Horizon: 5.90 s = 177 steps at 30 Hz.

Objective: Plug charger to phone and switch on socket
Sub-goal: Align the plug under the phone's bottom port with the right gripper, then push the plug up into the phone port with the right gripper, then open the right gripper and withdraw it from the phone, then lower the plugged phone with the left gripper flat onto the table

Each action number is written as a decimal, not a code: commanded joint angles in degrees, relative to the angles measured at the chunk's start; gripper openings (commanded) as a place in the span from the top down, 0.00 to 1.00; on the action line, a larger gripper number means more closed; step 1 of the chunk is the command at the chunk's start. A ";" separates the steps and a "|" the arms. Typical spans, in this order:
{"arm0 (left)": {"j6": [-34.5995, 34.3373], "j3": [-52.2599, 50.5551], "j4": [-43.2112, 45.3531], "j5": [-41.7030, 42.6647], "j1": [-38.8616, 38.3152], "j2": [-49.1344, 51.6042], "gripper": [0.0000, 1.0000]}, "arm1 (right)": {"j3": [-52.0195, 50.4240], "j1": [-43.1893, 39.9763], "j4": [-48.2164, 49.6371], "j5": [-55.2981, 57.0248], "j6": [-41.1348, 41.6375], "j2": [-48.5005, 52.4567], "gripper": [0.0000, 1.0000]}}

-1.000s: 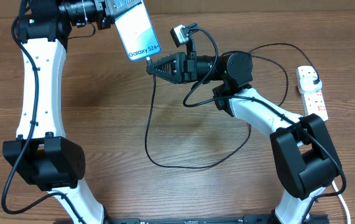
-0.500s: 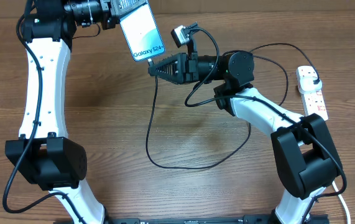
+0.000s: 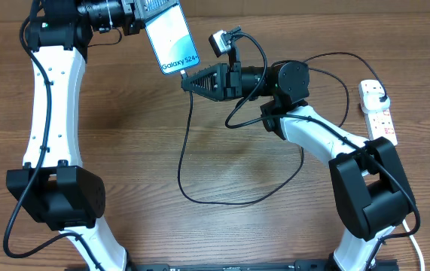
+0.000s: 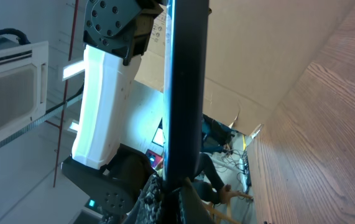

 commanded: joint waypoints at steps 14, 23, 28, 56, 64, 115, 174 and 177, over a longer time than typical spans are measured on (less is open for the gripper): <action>-0.24 0.22 0.07 2.36 -0.72 -0.57 0.96 | 0.55 -0.85 0.57 9.20 0.26 -0.37 0.96; -0.57 0.22 0.09 1.90 -0.76 -0.57 0.96 | 0.55 -0.76 0.52 15.06 0.28 -0.37 0.96; -3.32 0.22 0.92 1.46 -0.76 -0.57 0.96 | 0.55 -0.76 -0.13 16.98 0.24 -0.35 0.96; -7.98 0.22 3.32 -4.35 -1.62 -0.57 0.96 | 0.52 -0.66 -4.44 22.97 1.40 -0.35 0.96; -7.34 0.22 5.55 -0.74 -1.62 -0.57 0.96 | 0.52 -0.66 -3.85 22.95 6.71 -0.37 0.96; -6.64 0.22 9.07 3.89 -2.99 -0.57 0.96 | 0.50 1.70 -2.29 30.40 8.76 -0.35 0.96; 12.90 -14.64 -15.54 -31.41 -16.94 9.62 0.96 | 0.48 -14.23 -108.80 51.45 -48.28 -31.69 0.00; 12.33 -14.64 -12.96 -31.12 -19.02 13.46 0.96 | 0.48 -14.23 -109.70 51.45 -49.86 -31.69 0.00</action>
